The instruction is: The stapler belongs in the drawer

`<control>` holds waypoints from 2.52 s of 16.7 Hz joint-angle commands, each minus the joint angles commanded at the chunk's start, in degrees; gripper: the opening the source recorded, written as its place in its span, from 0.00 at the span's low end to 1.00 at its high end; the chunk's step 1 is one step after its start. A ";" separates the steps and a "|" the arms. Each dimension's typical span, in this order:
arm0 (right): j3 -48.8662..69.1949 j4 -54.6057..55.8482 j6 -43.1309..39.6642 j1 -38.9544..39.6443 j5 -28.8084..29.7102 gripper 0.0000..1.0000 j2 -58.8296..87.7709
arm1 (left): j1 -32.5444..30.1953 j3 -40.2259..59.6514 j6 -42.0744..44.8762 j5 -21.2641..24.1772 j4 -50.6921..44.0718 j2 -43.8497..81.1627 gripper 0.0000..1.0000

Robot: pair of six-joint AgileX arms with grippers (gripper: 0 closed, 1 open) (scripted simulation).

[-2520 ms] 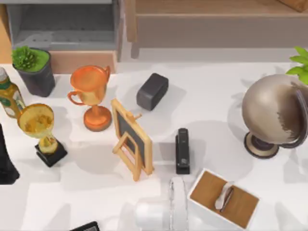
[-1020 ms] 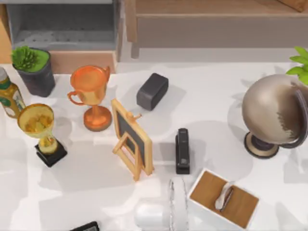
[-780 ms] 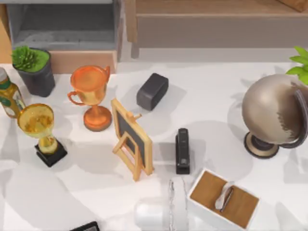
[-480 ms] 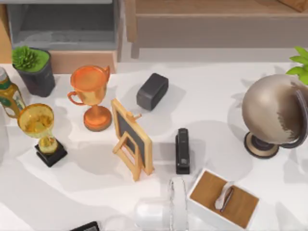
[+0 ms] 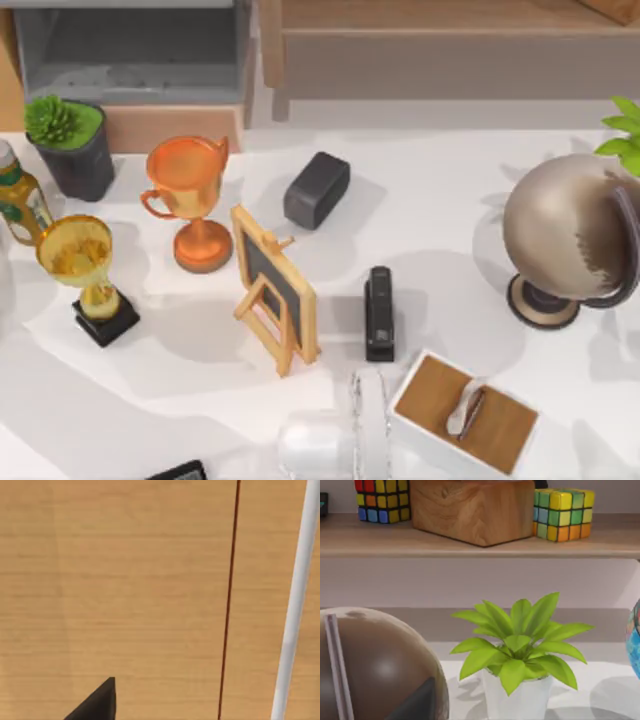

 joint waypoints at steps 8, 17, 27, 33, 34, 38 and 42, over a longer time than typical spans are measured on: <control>0.00 0.00 0.00 0.00 0.00 1.00 0.00 | -1.16 6.60 0.01 -1.28 -3.26 3.11 1.00; 0.00 0.00 0.00 0.00 0.00 1.00 0.00 | -1.16 6.60 0.01 -1.28 -3.26 3.11 0.47; 0.00 0.00 0.00 0.00 0.00 1.00 0.00 | -1.16 6.60 0.01 -1.28 -3.26 3.11 0.00; 0.00 0.00 0.00 0.00 0.00 1.00 0.00 | -0.91 6.39 -0.27 -1.18 -3.61 3.46 0.00; 0.00 0.00 0.00 0.00 0.00 1.00 0.00 | -0.70 5.72 -0.24 -0.94 -3.08 3.03 0.00; 0.00 0.00 0.00 0.00 0.00 1.00 0.00 | 1.17 -1.54 -0.17 0.69 0.53 -0.16 0.00; 0.00 0.00 0.00 0.00 0.00 1.00 0.00 | 2.97 -8.88 -0.03 2.54 4.49 -3.47 0.00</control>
